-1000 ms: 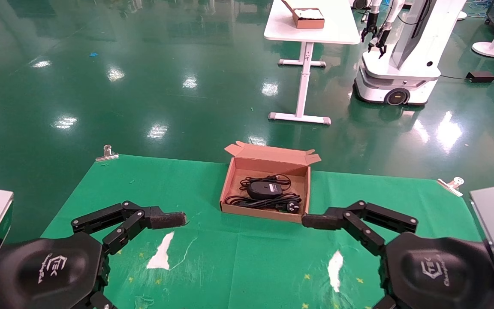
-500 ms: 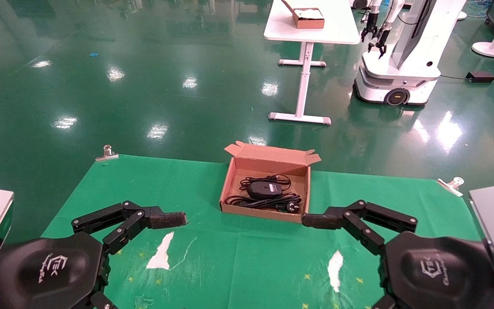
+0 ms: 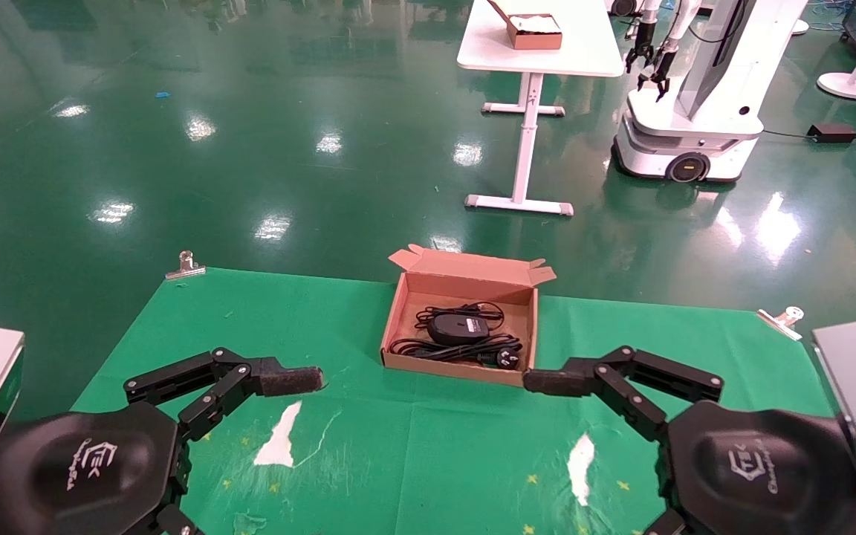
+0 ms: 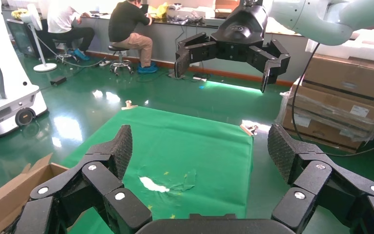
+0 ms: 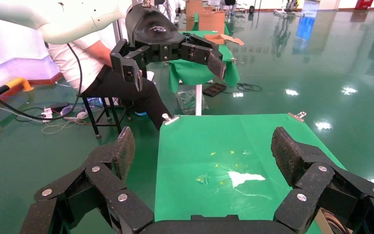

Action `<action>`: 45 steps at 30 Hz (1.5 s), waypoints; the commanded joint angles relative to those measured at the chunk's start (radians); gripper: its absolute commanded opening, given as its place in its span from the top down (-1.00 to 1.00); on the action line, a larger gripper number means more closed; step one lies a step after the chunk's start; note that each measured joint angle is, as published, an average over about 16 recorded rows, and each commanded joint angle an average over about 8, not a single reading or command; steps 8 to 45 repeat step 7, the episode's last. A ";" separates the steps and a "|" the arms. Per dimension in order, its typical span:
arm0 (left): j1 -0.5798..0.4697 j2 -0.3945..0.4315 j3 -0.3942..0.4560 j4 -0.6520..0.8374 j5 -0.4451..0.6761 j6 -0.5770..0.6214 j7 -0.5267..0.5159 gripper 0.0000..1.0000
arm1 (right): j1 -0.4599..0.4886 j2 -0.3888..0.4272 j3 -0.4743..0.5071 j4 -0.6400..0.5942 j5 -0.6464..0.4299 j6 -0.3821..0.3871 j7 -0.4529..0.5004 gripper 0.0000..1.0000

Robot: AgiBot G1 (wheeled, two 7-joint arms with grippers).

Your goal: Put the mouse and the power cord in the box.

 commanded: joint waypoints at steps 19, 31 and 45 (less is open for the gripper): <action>0.000 0.000 0.000 0.000 0.000 0.000 0.000 -1.00 | 0.000 0.000 0.000 0.000 0.000 0.000 0.000 -1.00; 0.000 0.000 0.000 0.000 0.000 0.000 0.000 -1.00 | 0.000 0.000 0.000 0.000 0.000 0.000 0.000 -1.00; 0.000 0.000 0.000 0.000 0.000 0.000 0.000 -1.00 | 0.000 0.000 0.000 0.000 0.000 0.000 0.000 -1.00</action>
